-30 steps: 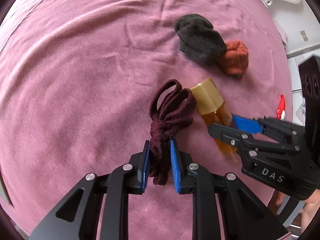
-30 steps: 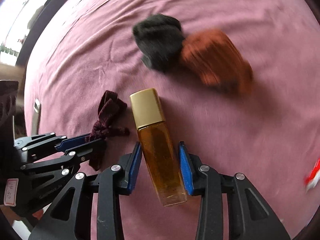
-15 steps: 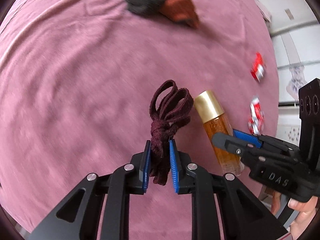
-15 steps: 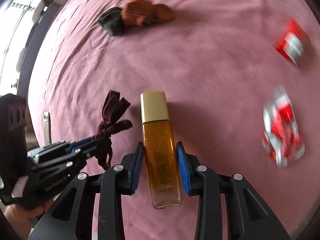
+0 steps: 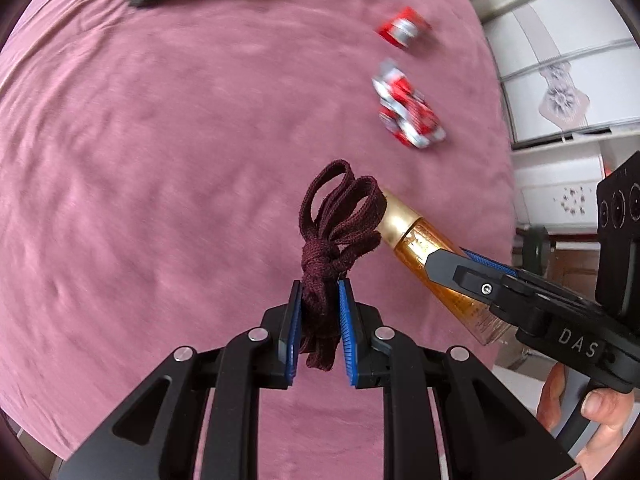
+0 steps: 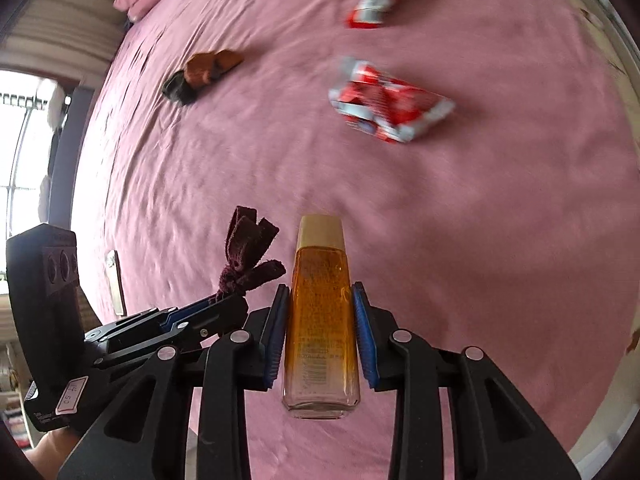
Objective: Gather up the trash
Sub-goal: 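Carry the maroon bow and amber bottle in both grippers over the yellow bin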
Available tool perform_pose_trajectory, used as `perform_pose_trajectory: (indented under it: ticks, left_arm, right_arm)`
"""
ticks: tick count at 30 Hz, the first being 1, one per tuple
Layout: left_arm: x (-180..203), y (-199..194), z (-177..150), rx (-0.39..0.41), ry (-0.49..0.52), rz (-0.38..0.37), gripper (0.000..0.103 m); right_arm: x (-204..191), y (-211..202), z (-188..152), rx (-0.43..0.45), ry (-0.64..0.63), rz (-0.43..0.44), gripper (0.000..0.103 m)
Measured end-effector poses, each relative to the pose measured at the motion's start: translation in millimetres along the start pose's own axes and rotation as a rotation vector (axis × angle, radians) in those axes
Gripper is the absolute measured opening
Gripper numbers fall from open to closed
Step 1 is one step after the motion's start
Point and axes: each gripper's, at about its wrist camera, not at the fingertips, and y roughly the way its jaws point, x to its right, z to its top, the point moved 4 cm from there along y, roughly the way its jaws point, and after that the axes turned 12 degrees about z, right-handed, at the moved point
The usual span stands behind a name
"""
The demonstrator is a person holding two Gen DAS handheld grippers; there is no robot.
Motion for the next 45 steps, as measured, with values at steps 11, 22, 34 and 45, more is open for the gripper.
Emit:
perform_pose_trajectory:
  ticks: [11, 22, 34, 45]
  left_arm:
    - [114.7, -0.2, -47.1, -0.019, 0.178, -0.026, 0.018]
    - [248.4, 17.6, -74.6, -0.037, 0.387, -0.039, 0.018]
    - [364.8, 40.3, -106.0, -0.078, 0.594, -0.053, 0.018]
    - [438.7, 64.3, -94.2, -0.116, 0.664, -0.099, 0.018]
  right_arm:
    - [82.0, -91.1, -56.3, 0.160, 0.145, 0.009, 0.031]
    - [173.2, -173.5, -112.7, 0.298, 0.289, -0.021, 0.031]
    - [259.2, -243.2, -160.2, 0.414, 0.431, -0.062, 0.031]
    - [309.8, -276.9, -161.0, 0.474, 0.487, -0.092, 0.031]
